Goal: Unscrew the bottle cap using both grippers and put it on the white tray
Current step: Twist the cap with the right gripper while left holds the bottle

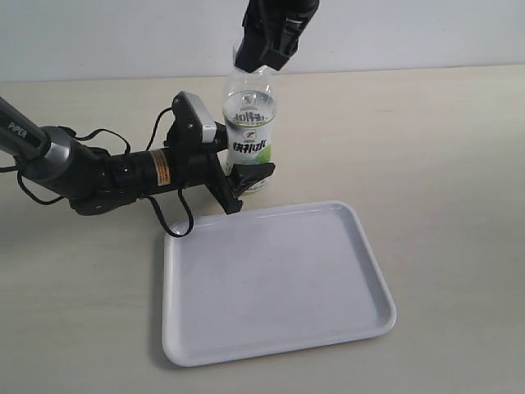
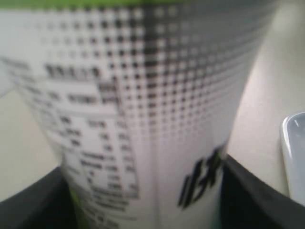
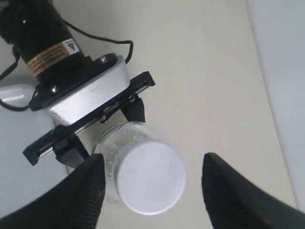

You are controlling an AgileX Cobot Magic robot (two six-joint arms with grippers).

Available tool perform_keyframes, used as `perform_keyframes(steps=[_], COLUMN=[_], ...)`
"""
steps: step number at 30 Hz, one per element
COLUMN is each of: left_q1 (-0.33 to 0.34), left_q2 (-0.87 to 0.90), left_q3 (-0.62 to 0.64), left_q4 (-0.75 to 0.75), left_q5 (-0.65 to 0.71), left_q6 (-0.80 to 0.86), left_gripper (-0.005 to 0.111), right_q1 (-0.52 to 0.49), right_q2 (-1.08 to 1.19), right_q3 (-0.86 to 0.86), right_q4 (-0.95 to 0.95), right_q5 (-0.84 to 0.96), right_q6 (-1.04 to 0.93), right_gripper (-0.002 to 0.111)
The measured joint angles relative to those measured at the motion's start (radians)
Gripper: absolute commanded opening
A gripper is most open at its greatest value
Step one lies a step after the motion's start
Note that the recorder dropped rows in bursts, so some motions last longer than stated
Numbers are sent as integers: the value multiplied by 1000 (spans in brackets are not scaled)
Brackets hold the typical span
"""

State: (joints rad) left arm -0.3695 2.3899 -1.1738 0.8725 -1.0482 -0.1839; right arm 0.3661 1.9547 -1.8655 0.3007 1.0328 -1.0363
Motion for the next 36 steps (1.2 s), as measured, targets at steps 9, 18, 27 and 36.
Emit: perform_keyframes(steps=[9,18,27,36], left_q1=[0,0,0,0], left_q2=[0,0,0,0], left_q3=[0,0,0,0], left_q4=[0,0,0,0], left_q5=[0,0,0,0], left_q6=[-2,-2,-2,-2], left_gripper=[0,0,0,0], right_q1=[0,0,0,0], right_q2=[-53,-27,-14,3], right_q3=[0,0,0,0], right_q4=[-23,-46,-46,-46], right_q5=[-33,-29,-8,-8], right_q6=[620,798,804,804], right_gripper=[66,66,66,66])
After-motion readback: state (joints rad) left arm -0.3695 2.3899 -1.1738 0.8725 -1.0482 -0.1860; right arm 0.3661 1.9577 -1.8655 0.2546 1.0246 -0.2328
